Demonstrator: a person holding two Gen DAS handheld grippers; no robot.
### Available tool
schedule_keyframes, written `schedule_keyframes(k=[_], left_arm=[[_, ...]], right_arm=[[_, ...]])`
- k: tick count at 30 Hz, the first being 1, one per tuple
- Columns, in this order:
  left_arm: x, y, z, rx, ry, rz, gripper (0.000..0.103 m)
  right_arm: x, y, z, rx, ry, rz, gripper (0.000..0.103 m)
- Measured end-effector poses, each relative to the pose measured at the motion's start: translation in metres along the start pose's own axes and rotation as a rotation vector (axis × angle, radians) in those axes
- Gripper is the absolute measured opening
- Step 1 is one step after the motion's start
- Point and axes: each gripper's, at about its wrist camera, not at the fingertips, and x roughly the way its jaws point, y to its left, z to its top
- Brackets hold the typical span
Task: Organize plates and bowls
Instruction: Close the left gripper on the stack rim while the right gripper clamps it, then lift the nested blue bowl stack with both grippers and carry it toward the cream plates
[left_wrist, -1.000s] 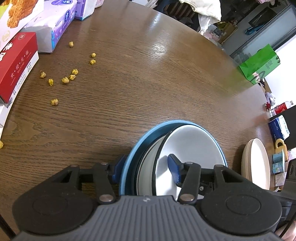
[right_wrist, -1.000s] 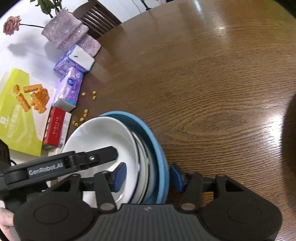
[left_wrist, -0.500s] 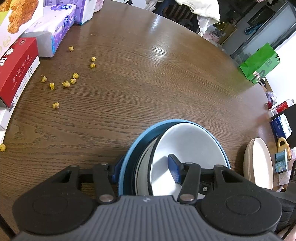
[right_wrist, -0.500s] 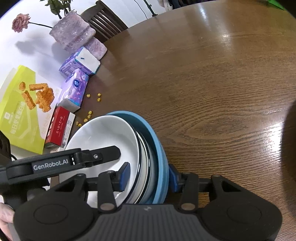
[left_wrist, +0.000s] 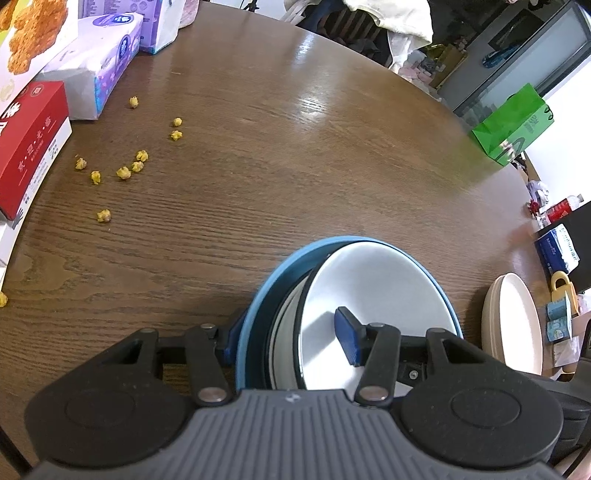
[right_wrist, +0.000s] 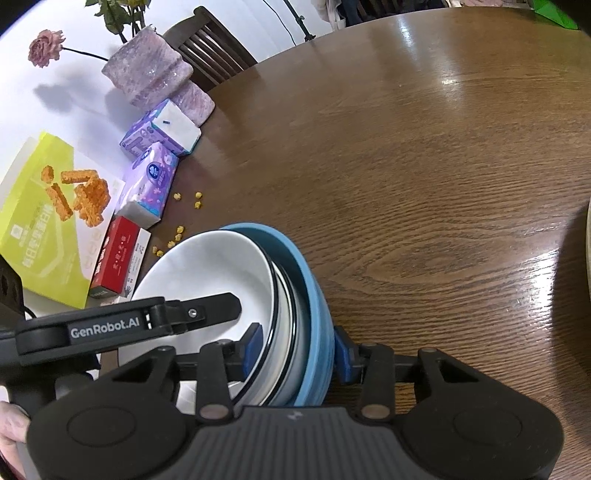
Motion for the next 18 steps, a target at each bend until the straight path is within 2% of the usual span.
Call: schedule_keyframes(k=[18], left_arm=[[-0.012, -0.021, 0.007, 0.016, -0.025, -0.008, 0.051]], right_arm=[[-0.022, -0.007, 0.004, 0.007, -0.03, 0.011, 0.04]])
